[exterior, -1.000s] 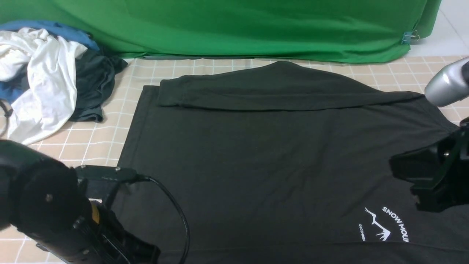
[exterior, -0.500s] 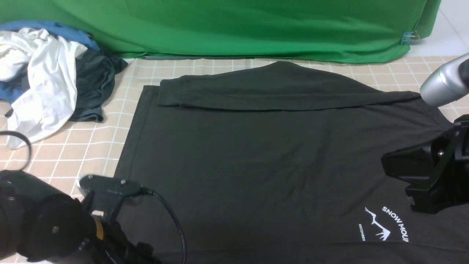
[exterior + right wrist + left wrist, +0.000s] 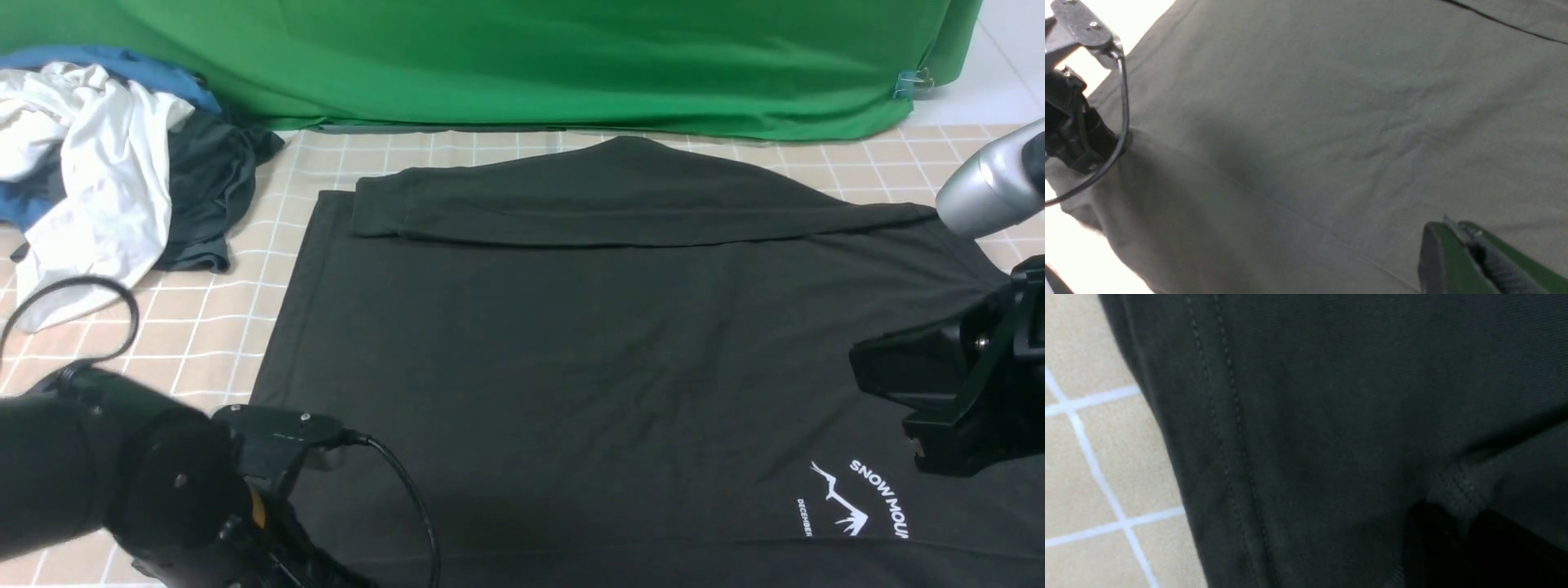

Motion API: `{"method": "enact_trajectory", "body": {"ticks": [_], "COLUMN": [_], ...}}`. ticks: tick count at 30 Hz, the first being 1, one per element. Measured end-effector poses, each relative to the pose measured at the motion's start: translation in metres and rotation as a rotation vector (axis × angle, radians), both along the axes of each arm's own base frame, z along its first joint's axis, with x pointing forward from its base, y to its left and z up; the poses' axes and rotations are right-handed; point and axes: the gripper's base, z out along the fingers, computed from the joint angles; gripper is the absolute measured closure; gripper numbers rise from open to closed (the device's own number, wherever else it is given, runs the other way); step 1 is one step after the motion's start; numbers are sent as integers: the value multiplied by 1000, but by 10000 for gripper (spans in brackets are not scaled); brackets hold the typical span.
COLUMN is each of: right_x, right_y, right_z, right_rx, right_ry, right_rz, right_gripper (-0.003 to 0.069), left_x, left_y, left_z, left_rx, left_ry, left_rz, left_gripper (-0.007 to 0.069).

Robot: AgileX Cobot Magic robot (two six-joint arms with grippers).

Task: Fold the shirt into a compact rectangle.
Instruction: 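Grasp the left edge of the dark T-shirt lying flat on the table, then fold the left side of the black T-shirt inward over its body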

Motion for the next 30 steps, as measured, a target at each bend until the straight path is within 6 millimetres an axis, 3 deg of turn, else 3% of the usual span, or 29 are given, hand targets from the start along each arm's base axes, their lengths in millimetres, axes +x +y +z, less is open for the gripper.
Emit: {"method": "enact_trajectory", "body": {"ticks": [6, 10, 16, 22, 30], "right_x": [0, 0, 0, 0, 0], "right_y": [0, 0, 0, 0, 0], "right_z": [0, 0, 0, 1, 1], "right_rx": [-1, -1, 1, 4, 4], "right_ry": [1, 1, -1, -6, -6], "right_rz": [0, 0, 0, 0, 0], "right_gripper": [599, 590, 589, 589, 589], "left_x": [9, 18, 38, 64, 105], "left_y": [-3, -7, -6, -11, -23], "left_z": [32, 79, 131, 139, 111], "left_rx": [13, -45, -24, 38, 148], "left_ry": [-8, -138, -321, -379, -376], "left_rz": [-15, -5, 36, 22, -42], "left_gripper": [540, 540, 540, 540, 540]}}
